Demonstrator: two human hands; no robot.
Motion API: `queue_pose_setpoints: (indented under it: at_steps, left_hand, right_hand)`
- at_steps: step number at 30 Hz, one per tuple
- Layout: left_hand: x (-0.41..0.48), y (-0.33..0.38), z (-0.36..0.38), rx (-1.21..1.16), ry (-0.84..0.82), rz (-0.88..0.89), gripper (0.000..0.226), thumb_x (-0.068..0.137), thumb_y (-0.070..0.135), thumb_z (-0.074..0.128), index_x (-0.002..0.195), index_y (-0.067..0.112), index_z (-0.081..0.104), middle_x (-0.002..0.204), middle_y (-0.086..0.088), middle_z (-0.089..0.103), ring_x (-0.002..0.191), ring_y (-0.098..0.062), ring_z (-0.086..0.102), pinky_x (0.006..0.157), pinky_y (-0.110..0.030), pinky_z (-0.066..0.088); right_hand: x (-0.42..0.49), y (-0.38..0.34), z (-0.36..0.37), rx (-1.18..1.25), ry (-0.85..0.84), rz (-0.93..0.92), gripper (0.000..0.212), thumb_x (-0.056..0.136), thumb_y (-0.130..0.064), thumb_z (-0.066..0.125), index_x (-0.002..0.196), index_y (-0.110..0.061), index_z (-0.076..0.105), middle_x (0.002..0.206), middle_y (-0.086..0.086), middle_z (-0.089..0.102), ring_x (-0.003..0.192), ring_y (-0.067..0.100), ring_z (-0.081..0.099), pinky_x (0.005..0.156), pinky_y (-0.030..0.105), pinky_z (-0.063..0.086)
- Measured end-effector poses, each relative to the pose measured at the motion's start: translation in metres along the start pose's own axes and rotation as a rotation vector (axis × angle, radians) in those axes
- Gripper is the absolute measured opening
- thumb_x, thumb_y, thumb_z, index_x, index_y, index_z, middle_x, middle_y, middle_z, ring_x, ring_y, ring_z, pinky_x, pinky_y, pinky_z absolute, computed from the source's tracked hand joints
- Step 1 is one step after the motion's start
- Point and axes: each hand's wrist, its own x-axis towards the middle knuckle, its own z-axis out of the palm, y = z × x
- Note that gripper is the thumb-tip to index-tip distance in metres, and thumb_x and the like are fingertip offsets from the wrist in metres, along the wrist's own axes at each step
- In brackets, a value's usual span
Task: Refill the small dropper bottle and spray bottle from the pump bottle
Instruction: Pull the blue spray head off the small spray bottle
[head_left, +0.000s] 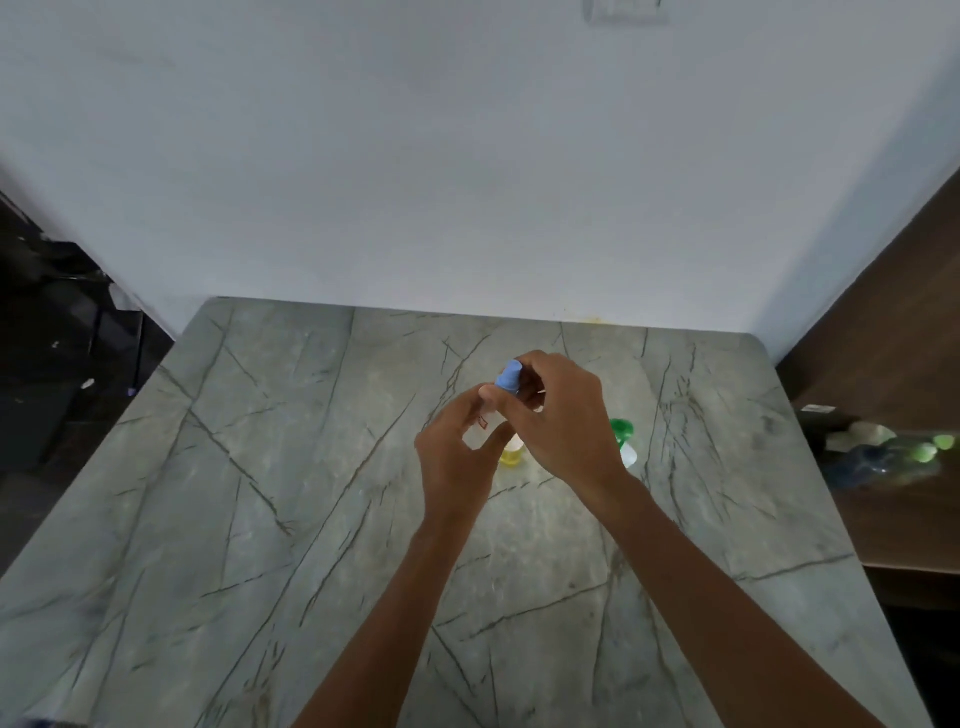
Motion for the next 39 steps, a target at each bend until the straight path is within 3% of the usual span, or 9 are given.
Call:
queue_pose_setpoints:
  at_steps: [10,14,17,21,24,27,32,36,39]
  left_hand:
    - [-0.004,0.046,0.009,-0.106,-0.019,0.036,0.039,0.080,0.012,0.078,0.114,0.028,0.068,0.092,0.026,0.068,0.091,0.003,0.067,0.083,-0.017,0.053]
    - [-0.002,0.049,0.003,-0.090,-0.044,0.061,0.033,0.083,0.016,0.075,0.115,0.025,0.068,0.092,0.024,0.069,0.091,0.005,0.067,0.083,-0.019,0.054]
    - [-0.001,0.046,-0.005,-0.067,-0.062,0.087,0.029,0.085,0.017,0.073,0.113,0.024,0.068,0.094,0.025,0.068,0.091,0.007,0.066,0.083,-0.015,0.053]
    - [-0.001,0.040,-0.020,-0.089,-0.064,0.043,0.023,0.085,0.027,0.072,0.108,0.022,0.071,0.086,0.013,0.073,0.078,0.005,0.066,0.070,-0.007,0.048]
    - [-0.001,0.037,-0.028,-0.080,-0.055,0.079,0.021,0.082,0.033,0.069,0.099,0.020,0.070,0.077,0.013,0.069,0.070,0.009,0.063,0.062,-0.003,0.043]
    - [0.000,0.033,-0.034,-0.101,-0.063,0.077,0.021,0.079,0.034,0.069,0.098,0.025,0.068,0.080,0.019,0.069,0.075,0.009,0.065,0.064,-0.004,0.046]
    - [0.000,0.029,-0.040,-0.093,-0.072,0.070,0.015,0.080,0.036,0.068,0.090,0.045,0.060,0.073,0.019,0.068,0.071,-0.001,0.067,0.061,-0.011,0.051]
    - [0.002,0.021,-0.042,-0.030,-0.070,0.081,0.023,0.078,0.033,0.071,0.100,0.033,0.064,0.084,0.026,0.067,0.079,0.007,0.066,0.069,-0.007,0.050]
    - [0.004,0.020,-0.041,-0.040,-0.082,0.068,0.026,0.079,0.025,0.075,0.103,0.029,0.065,0.090,0.021,0.069,0.085,0.006,0.067,0.075,-0.013,0.053]
  right_hand:
    - [0.006,-0.017,-0.043,-0.022,0.062,-0.059,0.019,0.079,-0.035,0.071,0.078,-0.017,0.065,0.070,-0.007,0.063,0.067,0.009,0.059,0.064,0.024,0.048]
    - [0.008,-0.028,-0.048,-0.011,0.056,-0.087,0.010,0.076,-0.023,0.074,0.075,-0.015,0.068,0.068,-0.010,0.065,0.066,0.007,0.059,0.062,0.015,0.045]
    - [0.009,-0.037,-0.044,0.018,0.015,-0.116,0.005,0.074,-0.015,0.074,0.075,-0.015,0.069,0.071,-0.008,0.067,0.067,0.007,0.061,0.065,0.022,0.050]
    - [0.008,-0.046,-0.041,0.040,-0.088,-0.066,0.014,0.078,-0.022,0.071,0.092,-0.019,0.071,0.082,-0.011,0.070,0.075,0.000,0.063,0.071,0.019,0.052]
    - [0.003,-0.054,-0.037,0.119,-0.064,0.018,0.029,0.074,-0.036,0.076,0.097,-0.020,0.069,0.084,-0.012,0.069,0.073,-0.001,0.064,0.068,0.016,0.053]
    - [-0.002,-0.056,-0.028,0.075,-0.026,0.045,0.032,0.071,-0.042,0.077,0.090,-0.019,0.067,0.078,-0.011,0.067,0.068,0.003,0.063,0.065,0.017,0.052]
    - [-0.004,-0.060,-0.024,0.101,-0.099,0.045,0.014,0.082,-0.025,0.069,0.094,-0.018,0.071,0.085,-0.011,0.071,0.078,-0.001,0.063,0.072,0.013,0.049]
    - [-0.003,-0.063,-0.022,0.169,-0.153,0.163,0.045,0.072,-0.042,0.076,0.112,-0.026,0.062,0.104,-0.015,0.065,0.088,0.000,0.062,0.075,0.017,0.052]
    - [-0.002,-0.064,-0.018,0.155,-0.021,0.144,0.042,0.066,-0.042,0.081,0.099,-0.023,0.063,0.089,-0.012,0.065,0.079,0.005,0.062,0.070,0.018,0.054]
